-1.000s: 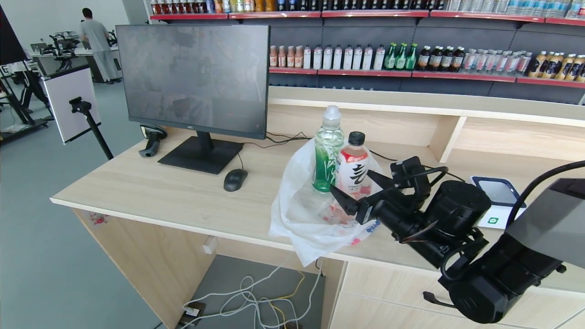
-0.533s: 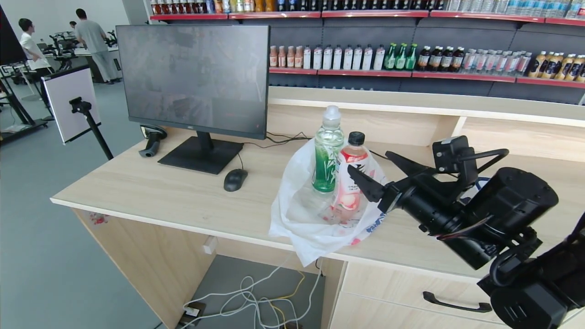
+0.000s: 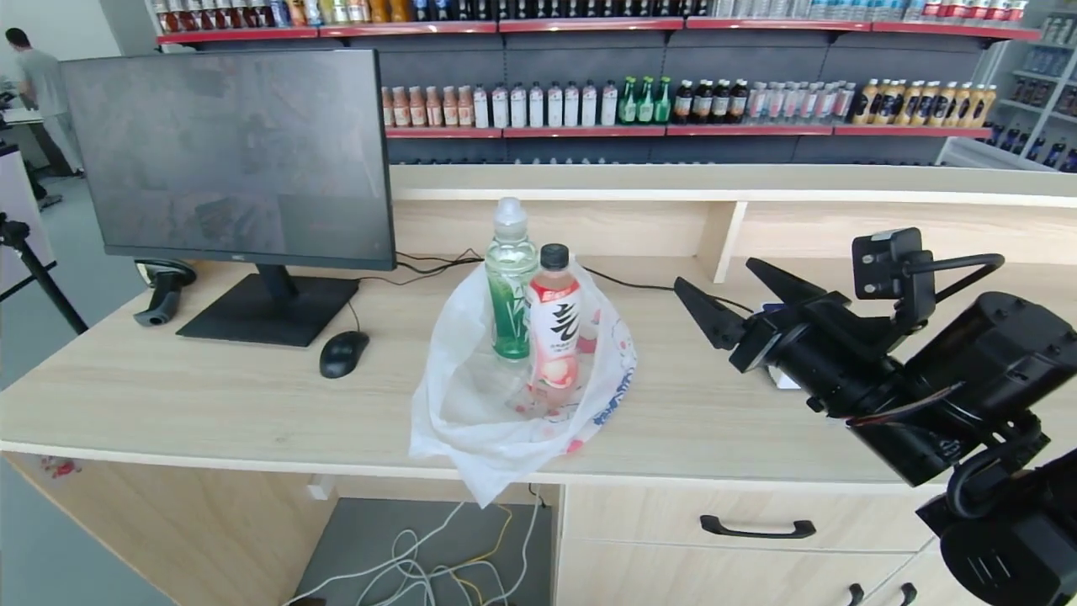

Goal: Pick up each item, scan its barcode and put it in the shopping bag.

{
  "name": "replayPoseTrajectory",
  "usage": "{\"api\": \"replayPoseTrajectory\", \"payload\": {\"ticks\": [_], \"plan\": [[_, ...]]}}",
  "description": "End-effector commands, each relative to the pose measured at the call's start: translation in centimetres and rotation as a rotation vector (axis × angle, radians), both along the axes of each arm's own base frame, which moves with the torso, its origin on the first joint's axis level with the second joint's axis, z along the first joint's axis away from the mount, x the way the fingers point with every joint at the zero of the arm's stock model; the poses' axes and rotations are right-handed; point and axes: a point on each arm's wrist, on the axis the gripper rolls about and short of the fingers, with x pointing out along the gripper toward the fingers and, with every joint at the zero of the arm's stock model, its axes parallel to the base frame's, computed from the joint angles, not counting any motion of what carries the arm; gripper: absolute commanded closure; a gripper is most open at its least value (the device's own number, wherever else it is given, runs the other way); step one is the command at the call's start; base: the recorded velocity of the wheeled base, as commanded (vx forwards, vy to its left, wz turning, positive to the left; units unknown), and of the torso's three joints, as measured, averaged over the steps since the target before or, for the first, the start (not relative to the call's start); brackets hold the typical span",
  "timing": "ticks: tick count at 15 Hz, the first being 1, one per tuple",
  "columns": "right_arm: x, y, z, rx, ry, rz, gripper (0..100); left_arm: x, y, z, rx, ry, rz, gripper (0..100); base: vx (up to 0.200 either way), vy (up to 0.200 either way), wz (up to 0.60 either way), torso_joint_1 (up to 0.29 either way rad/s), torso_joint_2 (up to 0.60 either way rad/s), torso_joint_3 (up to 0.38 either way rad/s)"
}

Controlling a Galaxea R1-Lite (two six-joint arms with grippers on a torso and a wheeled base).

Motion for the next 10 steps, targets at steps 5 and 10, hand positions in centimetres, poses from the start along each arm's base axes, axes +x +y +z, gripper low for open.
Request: {"api": "replayPoseTrajectory", "payload": {"ticks": [5,10], "plan": [[-0.10,-0.06,-0.38,-0.006,0.015,0.000,0,0.00,0.00,-0.01,0.000,0.001,0.000,0,0.000,0.000,-0.60,0.000,0.00,0.001],[-0.06,0.01,-0.62,-0.012,0.022,0.002,0,0.00,0.00,-0.01,-0.002,0.001,0.000,0,0.000,-0.160,-0.24,0.000,0.00,0.003]]}}
